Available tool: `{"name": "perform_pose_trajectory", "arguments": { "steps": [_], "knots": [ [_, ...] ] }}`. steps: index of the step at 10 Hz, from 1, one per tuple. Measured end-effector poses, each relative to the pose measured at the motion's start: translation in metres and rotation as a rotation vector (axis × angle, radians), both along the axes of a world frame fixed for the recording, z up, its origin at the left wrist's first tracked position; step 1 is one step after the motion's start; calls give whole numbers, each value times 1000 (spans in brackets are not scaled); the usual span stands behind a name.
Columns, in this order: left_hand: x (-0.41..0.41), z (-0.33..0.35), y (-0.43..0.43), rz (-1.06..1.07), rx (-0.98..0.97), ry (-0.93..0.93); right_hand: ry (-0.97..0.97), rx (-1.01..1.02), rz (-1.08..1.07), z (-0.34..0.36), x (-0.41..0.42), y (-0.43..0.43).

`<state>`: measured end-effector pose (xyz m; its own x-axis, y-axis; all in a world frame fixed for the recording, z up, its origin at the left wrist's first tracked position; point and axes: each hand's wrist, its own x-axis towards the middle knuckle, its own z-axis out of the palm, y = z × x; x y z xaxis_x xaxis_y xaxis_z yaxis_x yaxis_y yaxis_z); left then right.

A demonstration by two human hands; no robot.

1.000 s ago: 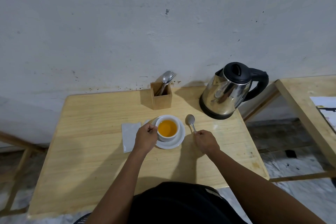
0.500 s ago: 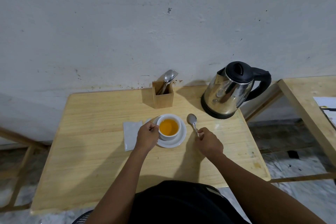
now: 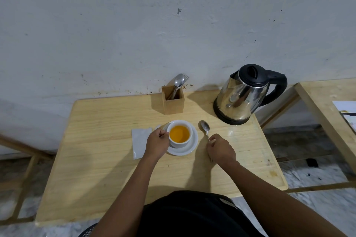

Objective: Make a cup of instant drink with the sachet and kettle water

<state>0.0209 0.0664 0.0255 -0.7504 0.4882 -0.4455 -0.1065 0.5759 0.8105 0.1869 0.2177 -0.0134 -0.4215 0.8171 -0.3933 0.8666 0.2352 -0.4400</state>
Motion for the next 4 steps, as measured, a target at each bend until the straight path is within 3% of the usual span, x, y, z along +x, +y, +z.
{"name": "perform_pose_trajectory", "arguments": {
  "steps": [2, 4],
  "knots": [
    [-6, 4, -2, -65, -32, 52, 65, -25, 36, 9, -3, 8],
    [-31, 33, 10, -165, -60, 292, 311, 40, 194, 45, -31, 28]
  ]
}}
